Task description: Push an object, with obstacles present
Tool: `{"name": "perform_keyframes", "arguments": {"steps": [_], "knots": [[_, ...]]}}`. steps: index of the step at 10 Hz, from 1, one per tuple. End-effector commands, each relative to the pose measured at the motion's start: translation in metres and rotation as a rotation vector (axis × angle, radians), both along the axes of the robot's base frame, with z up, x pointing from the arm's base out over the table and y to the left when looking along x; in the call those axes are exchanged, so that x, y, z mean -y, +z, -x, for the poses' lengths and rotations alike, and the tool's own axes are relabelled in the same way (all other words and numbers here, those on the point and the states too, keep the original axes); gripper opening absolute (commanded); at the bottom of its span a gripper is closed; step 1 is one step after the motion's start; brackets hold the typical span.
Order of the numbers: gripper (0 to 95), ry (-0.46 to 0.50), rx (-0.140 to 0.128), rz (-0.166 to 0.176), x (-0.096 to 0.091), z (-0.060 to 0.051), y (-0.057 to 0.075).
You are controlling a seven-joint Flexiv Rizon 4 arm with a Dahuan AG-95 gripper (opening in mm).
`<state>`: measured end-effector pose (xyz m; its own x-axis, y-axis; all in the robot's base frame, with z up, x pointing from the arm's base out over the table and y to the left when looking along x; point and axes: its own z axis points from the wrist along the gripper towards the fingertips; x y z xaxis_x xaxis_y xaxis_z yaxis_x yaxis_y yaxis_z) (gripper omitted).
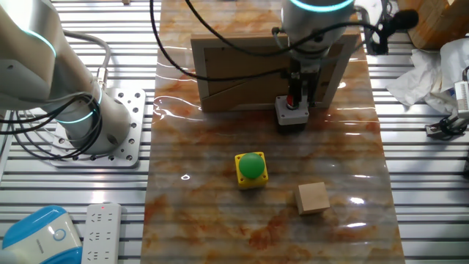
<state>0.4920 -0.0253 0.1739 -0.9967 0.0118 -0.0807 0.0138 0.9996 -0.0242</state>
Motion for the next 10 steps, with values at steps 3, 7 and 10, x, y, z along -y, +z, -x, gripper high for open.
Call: {"name": "perform_keyframes", "arguments": {"steps": [3, 7, 10], "knots": [[0.0, 0.041, 0.001, 0.005, 0.021, 0.005, -0.009], [0.0, 0.088, -0.003, -0.008, 0.050, 0.004, -0.014], [0.0, 0.128, -0.007, -0.013, 0.074, 0.006, -0.017]]}}
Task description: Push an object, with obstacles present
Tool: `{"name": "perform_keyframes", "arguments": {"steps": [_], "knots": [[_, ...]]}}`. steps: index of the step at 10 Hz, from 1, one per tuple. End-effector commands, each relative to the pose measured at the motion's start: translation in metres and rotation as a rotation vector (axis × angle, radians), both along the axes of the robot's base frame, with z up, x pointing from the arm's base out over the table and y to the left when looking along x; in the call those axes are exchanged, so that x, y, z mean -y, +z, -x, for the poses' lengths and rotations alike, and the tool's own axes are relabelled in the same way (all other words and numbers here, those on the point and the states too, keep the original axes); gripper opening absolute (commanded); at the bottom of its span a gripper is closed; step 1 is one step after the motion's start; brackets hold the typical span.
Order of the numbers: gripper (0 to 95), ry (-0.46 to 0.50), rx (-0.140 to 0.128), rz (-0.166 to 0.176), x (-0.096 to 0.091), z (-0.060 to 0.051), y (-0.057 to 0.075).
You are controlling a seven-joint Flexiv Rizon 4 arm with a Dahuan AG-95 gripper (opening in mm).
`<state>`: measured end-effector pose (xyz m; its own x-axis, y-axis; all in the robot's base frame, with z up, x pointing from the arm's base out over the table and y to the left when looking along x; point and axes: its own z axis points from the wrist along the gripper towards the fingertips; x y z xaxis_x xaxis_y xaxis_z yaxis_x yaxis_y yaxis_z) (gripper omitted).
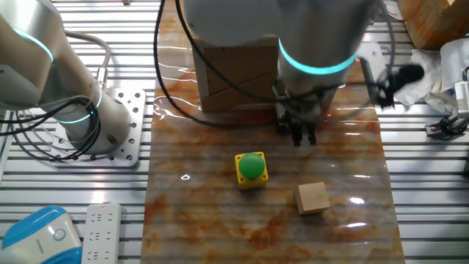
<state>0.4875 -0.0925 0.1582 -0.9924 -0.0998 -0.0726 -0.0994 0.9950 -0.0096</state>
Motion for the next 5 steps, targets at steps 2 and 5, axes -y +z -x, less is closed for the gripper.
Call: {"name": "perform_keyframes", "arguments": {"steps": [2, 5], "knots": [[0.0, 0.038, -0.001, -0.004, 0.021, 0.002, -0.003], [0.0, 0.072, -0.007, -0.003, 0.035, 0.000, -0.008]]}}
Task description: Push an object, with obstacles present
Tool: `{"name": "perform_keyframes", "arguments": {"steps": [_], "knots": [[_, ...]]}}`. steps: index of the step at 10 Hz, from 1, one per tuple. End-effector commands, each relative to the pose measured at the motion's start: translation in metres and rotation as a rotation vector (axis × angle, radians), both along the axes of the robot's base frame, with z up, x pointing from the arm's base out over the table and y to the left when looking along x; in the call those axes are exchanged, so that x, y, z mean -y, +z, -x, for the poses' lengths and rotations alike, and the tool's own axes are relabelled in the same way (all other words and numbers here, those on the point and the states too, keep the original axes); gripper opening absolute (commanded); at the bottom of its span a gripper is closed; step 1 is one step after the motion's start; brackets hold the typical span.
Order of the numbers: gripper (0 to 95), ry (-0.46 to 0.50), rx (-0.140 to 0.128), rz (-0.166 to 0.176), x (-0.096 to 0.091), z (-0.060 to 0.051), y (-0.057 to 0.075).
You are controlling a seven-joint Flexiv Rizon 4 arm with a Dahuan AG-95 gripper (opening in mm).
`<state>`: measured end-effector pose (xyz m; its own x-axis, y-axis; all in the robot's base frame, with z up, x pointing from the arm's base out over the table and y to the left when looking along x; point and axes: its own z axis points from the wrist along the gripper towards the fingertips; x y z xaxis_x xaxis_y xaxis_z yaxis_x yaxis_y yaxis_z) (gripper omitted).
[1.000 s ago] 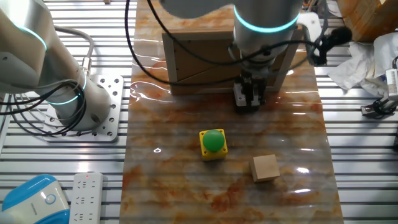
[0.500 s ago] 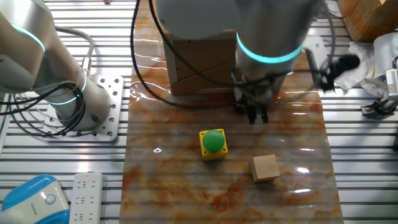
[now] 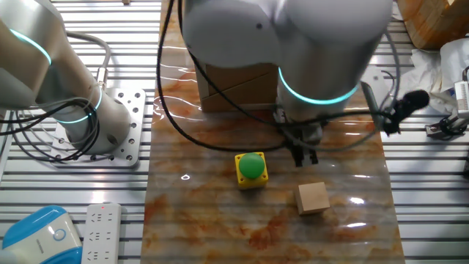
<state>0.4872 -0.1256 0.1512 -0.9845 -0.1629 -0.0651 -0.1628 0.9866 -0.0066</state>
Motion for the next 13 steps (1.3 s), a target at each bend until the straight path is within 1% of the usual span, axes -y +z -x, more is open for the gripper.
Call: {"name": "perform_keyframes", "arguments": {"steps": [1, 3, 6, 8, 9, 10, 12, 13], "knots": [[0.0, 0.014, -0.002, 0.001, 0.005, -0.001, -0.002], [0.0, 0.034, -0.007, 0.003, 0.013, -0.004, -0.006], [0.0, 0.052, -0.011, 0.004, 0.017, -0.006, -0.014], [0.0, 0.061, -0.015, 0.011, 0.019, -0.012, -0.018], [0.0, 0.064, -0.016, 0.011, 0.021, -0.016, -0.018], [0.0, 0.065, -0.018, 0.010, 0.022, -0.018, -0.017], [0.0, 0.066, -0.023, 0.005, 0.028, -0.019, -0.013], [0.0, 0.078, -0.025, 0.004, 0.034, -0.018, -0.011]]}}
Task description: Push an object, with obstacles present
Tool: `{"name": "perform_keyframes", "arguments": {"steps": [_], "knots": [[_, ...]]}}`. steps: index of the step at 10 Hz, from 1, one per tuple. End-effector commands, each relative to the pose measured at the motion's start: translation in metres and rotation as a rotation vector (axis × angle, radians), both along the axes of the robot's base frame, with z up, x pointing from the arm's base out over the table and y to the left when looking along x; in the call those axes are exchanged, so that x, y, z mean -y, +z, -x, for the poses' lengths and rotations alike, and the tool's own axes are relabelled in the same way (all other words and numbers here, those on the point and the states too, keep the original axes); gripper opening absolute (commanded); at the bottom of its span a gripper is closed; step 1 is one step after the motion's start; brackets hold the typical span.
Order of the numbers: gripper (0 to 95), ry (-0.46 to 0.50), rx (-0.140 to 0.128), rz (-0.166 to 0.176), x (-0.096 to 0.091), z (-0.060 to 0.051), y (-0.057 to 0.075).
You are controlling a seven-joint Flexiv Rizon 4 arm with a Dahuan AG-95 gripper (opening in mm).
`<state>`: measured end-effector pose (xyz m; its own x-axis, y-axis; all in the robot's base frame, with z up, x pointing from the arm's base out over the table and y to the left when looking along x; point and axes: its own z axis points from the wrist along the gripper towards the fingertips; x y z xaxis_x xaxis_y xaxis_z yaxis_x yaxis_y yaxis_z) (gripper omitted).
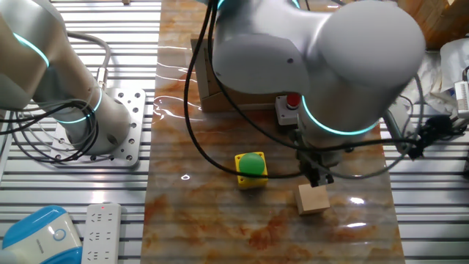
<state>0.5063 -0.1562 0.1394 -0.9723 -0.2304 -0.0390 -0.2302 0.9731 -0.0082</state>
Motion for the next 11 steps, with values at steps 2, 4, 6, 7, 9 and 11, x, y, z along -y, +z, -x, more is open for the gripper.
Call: {"name": "perform_keyframes", "arguments": {"steps": [2, 4, 6, 7, 9, 11], "knots": [[0.0, -0.003, 0.002, -0.006, 0.0037, -0.0011, -0.0010], [0.0, -0.009, 0.002, -0.010, 0.0037, -0.0035, -0.0026], [0.0, -0.009, -0.001, -0.010, 0.0036, -0.0027, -0.0029], [0.0, -0.008, -0.001, -0.013, 0.0036, -0.0027, -0.0029], [0.0, -0.011, 0.003, -0.019, 0.0036, -0.0027, -0.0029], [0.0, -0.025, -0.001, -0.028, 0.0036, -0.0027, -0.0029]]}}
